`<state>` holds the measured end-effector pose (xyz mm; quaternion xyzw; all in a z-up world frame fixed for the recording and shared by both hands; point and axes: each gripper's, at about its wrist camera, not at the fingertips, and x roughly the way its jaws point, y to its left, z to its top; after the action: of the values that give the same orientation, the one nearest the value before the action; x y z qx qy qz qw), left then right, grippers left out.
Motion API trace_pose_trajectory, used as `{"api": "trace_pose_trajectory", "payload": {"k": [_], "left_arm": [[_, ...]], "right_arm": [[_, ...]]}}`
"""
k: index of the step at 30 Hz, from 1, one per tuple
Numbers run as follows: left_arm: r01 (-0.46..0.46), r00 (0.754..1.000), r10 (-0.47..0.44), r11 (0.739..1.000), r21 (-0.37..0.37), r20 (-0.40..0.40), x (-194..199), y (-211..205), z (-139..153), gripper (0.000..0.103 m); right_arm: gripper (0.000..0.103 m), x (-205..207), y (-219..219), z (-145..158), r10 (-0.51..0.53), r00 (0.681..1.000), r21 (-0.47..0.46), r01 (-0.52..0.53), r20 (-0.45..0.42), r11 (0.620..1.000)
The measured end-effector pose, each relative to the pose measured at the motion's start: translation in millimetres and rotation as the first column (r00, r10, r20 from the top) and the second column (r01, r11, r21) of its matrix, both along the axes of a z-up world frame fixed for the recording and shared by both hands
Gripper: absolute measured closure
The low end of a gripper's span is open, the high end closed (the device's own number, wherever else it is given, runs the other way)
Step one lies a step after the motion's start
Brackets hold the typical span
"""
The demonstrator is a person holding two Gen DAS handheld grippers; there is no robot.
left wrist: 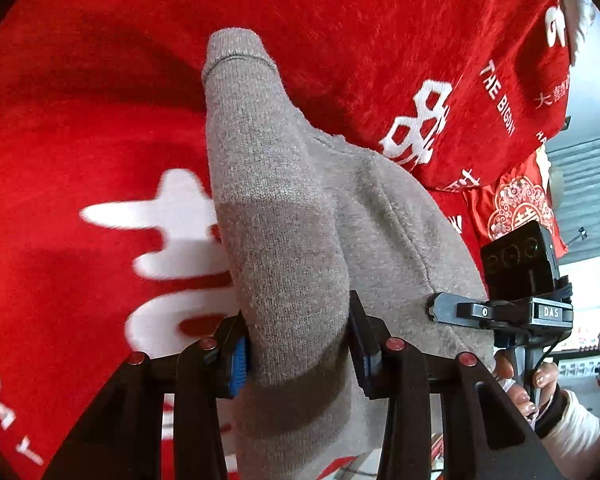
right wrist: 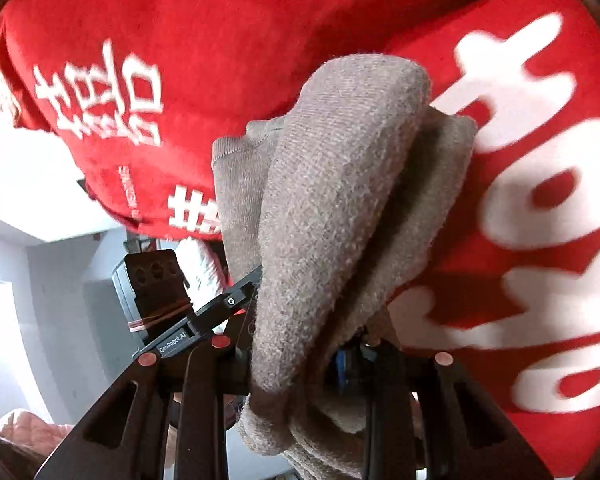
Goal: Fold small clothes
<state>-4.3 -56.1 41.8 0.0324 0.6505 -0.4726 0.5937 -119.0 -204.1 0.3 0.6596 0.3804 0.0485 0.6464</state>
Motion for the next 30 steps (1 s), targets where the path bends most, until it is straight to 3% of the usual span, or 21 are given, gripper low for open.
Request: {"api": "trace_pose_trajectory", "payload": {"k": [4, 9, 11, 15, 17, 19, 20, 22, 24, 26, 27, 28, 30], "left_arm": [[-0.025, 0.999, 0.025, 0.999, 0.039, 0.024, 15, 52, 8, 0.060], [-0.067, 0.996, 0.059, 0.990, 0.121, 0.070, 29, 107, -7, 0.060], [-0.080, 0.992, 0.064, 0.984, 0.158, 0.105, 34, 122, -22, 0.060], [-0.128, 0.990, 0.110, 0.969, 0.213, 0.094, 46, 147, -47, 0.060], [-0.143, 0.989, 0.132, 0.972, 0.187, 0.067, 51, 157, -45, 0.060], [-0.154, 0.985, 0.138, 0.973, 0.173, 0.103, 54, 164, -36, 0.060], [-0.161, 0.981, 0.139, 0.972, 0.174, 0.132, 56, 167, -31, 0.060], [-0.180, 0.975, 0.151, 0.967, 0.180, 0.162, 60, 172, -29, 0.060], [-0.193, 0.969, 0.148, 0.953, 0.234, 0.199, 63, 172, -36, 0.060], [-0.185, 0.964, 0.117, 0.940, 0.288, 0.237, 61, 170, -48, 0.060], [-0.182, 0.962, 0.104, 0.934, 0.307, 0.253, 60, 170, -54, 0.060], [-0.187, 0.959, 0.103, 0.930, 0.317, 0.264, 59, 169, -58, 0.058], [-0.201, 0.956, 0.117, 0.929, 0.310, 0.271, 58, 168, -63, 0.048]], "right_arm": [[0.073, 21, 37, -13, 0.042, 0.999, 0.041, -0.042, -0.004, 0.998], [0.072, 56, 84, -39, 0.095, 0.994, 0.051, -0.092, -0.060, 0.994], [0.069, 63, 92, -50, 0.127, 0.984, 0.020, -0.125, -0.122, 0.992], [0.059, 67, 90, -48, 0.140, 0.970, -0.036, -0.150, -0.198, 0.988], [0.059, 67, 86, -42, 0.139, 0.962, -0.087, -0.164, -0.236, 0.983], [0.068, 64, 82, -31, 0.116, 0.960, -0.164, -0.161, -0.255, 0.973], [0.078, 67, 84, -22, 0.117, 0.962, -0.207, -0.171, -0.248, 0.963], [0.079, 72, 88, -4, 0.144, 0.959, -0.310, -0.217, -0.243, 0.926], [0.079, 84, 100, 8, 0.193, 0.939, -0.427, -0.304, -0.285, 0.851], [0.079, 89, 111, 1, 0.207, 0.900, -0.508, -0.392, -0.383, 0.767], [0.079, 90, 111, -8, 0.198, 0.883, -0.520, -0.418, -0.426, 0.745], [0.079, 87, 111, -18, 0.186, 0.869, -0.516, -0.431, -0.459, 0.740], [0.077, 72, 102, -36, 0.148, 0.867, -0.488, -0.401, -0.476, 0.775]]}}
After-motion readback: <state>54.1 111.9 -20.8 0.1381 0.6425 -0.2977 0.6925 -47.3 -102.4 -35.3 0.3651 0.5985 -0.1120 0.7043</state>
